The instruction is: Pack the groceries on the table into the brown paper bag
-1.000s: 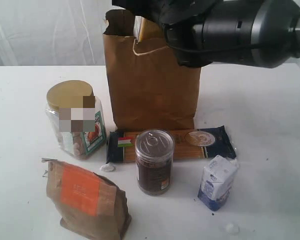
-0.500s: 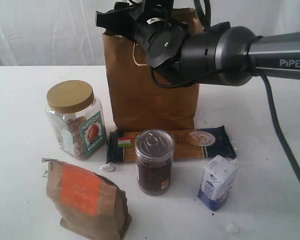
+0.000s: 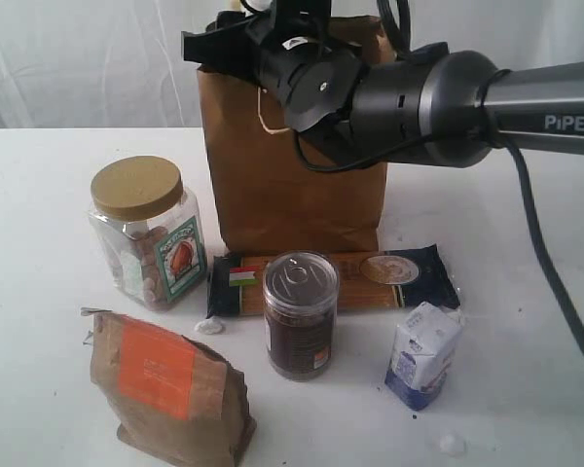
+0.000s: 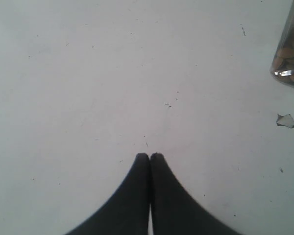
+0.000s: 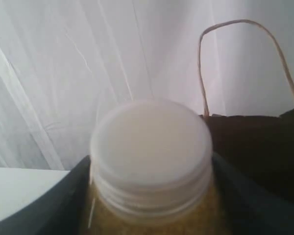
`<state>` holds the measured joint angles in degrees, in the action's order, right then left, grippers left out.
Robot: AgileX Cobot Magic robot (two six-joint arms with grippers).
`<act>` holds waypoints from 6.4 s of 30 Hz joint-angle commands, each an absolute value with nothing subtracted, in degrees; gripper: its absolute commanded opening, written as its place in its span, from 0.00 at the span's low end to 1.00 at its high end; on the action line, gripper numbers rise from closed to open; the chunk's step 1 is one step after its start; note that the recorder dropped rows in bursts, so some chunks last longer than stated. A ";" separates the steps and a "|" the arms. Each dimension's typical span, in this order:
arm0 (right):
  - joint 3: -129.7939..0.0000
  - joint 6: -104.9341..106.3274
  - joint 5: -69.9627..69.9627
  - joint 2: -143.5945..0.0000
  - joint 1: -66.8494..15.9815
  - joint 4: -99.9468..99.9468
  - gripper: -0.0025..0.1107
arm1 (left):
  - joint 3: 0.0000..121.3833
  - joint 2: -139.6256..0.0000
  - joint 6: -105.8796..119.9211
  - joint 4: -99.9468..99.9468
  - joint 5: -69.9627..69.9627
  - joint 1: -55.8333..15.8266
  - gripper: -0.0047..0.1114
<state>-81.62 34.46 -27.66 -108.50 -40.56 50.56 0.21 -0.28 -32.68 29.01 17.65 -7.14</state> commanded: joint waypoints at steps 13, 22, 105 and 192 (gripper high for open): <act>-82.18 34.70 -30.00 -107.54 -40.58 48.80 0.77 | 0.00 0.00 -32.89 29.44 17.59 -7.52 0.04; -82.18 34.70 -30.00 -107.44 -40.58 48.80 0.77 | 0.00 0.00 -32.89 29.44 17.59 -7.52 0.04; -81.27 23.54 59.14 -107.26 -36.40 10.23 0.76 | 0.00 0.00 -32.89 29.44 17.59 -7.52 0.04; -80.53 -13.34 46.78 -95.45 -41.32 9.70 0.02 | 0.00 0.00 -32.89 29.44 17.59 -7.52 0.04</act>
<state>-80.50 -16.73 47.73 -98.33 -41.21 7.01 0.21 -0.28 -32.68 29.01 17.55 -7.14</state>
